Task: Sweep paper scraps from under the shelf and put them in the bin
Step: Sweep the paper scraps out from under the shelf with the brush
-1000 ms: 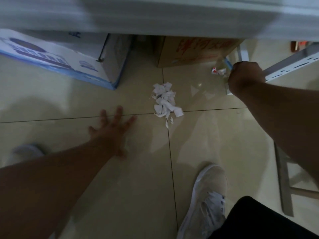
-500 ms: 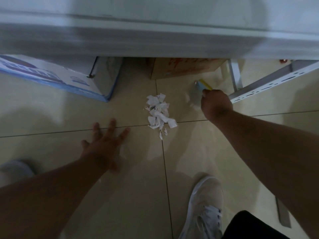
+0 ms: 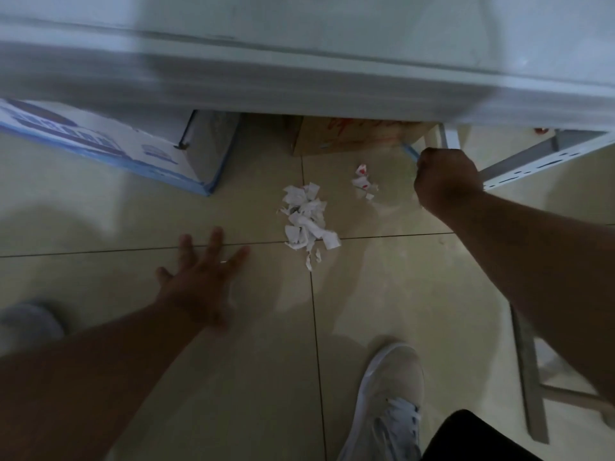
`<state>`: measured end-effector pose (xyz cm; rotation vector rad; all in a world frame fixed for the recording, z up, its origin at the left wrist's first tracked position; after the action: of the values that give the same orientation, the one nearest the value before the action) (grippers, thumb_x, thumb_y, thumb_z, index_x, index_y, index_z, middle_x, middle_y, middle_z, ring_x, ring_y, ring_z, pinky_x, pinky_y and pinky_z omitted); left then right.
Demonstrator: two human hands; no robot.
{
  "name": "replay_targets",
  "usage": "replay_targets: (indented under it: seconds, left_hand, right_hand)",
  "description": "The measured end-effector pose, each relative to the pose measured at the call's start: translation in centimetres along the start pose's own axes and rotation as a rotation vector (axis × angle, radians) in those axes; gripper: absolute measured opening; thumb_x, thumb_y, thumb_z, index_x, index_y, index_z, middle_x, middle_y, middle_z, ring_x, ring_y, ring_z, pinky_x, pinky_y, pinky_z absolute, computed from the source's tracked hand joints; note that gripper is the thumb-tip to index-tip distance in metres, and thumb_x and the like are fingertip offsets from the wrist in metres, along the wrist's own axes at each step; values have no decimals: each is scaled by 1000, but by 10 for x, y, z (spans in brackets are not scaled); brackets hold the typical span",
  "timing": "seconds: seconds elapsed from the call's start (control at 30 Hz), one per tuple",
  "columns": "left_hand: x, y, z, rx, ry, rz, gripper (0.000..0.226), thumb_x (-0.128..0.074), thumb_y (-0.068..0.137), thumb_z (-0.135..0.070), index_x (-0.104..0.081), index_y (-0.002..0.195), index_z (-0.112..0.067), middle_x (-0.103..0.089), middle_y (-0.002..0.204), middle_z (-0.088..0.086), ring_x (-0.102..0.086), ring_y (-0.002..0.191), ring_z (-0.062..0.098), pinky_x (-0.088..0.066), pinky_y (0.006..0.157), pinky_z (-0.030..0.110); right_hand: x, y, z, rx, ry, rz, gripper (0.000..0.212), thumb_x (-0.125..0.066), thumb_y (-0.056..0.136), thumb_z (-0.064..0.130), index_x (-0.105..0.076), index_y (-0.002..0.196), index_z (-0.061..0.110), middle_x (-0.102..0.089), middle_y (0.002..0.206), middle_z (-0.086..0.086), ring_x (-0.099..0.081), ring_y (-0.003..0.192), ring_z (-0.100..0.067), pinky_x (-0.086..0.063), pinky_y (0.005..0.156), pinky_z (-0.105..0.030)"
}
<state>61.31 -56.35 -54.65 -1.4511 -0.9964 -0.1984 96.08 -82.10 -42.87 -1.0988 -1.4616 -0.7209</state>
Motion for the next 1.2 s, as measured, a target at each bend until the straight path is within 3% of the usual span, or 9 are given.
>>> replay_targets:
  seconds: [0.13,0.27,0.5,0.67,0.8,0.9,1.0,1.1,1.2]
  left_hand:
    - [-2,2,0,5,-16,-1,153,-100,60,-30,17,151,-68,44,162,-16,30,153,47,-18,108,87]
    - [-2,2,1,-3,-1,-14,153,-100,59,-34,20,149,-69,46,161,-17,29,153,47,-20,108,87]
    - [-3,2,2,-4,-3,-6,151,-100,60,-32,15,151,-68,46,161,-18,30,153,46,-18,109,87]
    - [-4,5,4,-3,0,-10,156,-101,55,-34,19,149,-70,47,160,-18,30,153,46,-18,107,88]
    - [-7,6,6,-3,-4,-71,153,-99,60,-34,22,143,-75,46,160,-20,27,154,47,-19,104,89]
    - [-10,9,8,-10,-4,-79,157,-101,56,-30,22,142,-77,49,157,-22,28,154,47,-19,103,90]
    - [-12,10,10,-5,-15,-66,162,-102,51,-27,22,141,-79,53,152,-25,28,154,47,-18,103,90]
    - [-13,9,10,-12,-33,-62,159,-102,52,-25,18,143,-79,52,153,-26,29,154,46,-15,104,91]
    - [-11,9,8,-11,-30,-42,157,-102,54,-28,17,144,-76,47,159,-22,30,153,46,-14,105,90]
  right_hand:
    - [-21,-12,22,115,-35,82,21,-50,92,12,-66,101,2,-69,96,-19,-68,87,-38,-43,63,-32]
    - [-20,-33,65,274,74,4,22,-53,89,6,-66,105,-1,-69,89,-23,-67,77,-40,-49,63,-38]
    - [-29,-72,106,204,217,158,33,-49,96,19,-58,128,12,-68,105,-17,-67,96,-36,-53,77,-36]
    - [-13,-81,131,338,217,69,21,-47,97,14,-60,111,7,-68,96,-15,-64,90,-33,-41,69,-32]
    - [5,-57,128,252,262,49,18,-45,96,18,-60,104,12,-66,92,-13,-65,83,-33,-52,69,-33]
    - [12,-41,123,238,277,-17,21,-45,97,15,-62,108,9,-69,96,-16,-66,89,-35,-55,73,-37]
    - [4,-36,127,253,255,53,28,-45,97,11,-60,121,11,-67,103,-16,-64,95,-36,-54,76,-37]
    - [-2,-50,146,371,237,107,39,-49,93,10,-58,130,17,-65,102,-9,-64,94,-28,-42,70,-29]
    - [-9,-75,162,477,241,176,36,-53,93,17,-58,128,22,-65,105,-3,-65,93,-23,-49,77,-31]
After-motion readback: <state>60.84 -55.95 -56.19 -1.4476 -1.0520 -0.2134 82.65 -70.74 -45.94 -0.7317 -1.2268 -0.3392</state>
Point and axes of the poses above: each hand's wrist, its own y-axis towards the middle knuckle, its own x-axis out of the back of the hand, z = x × y, the point moved 6 cm from there along y, towards the middle knuckle
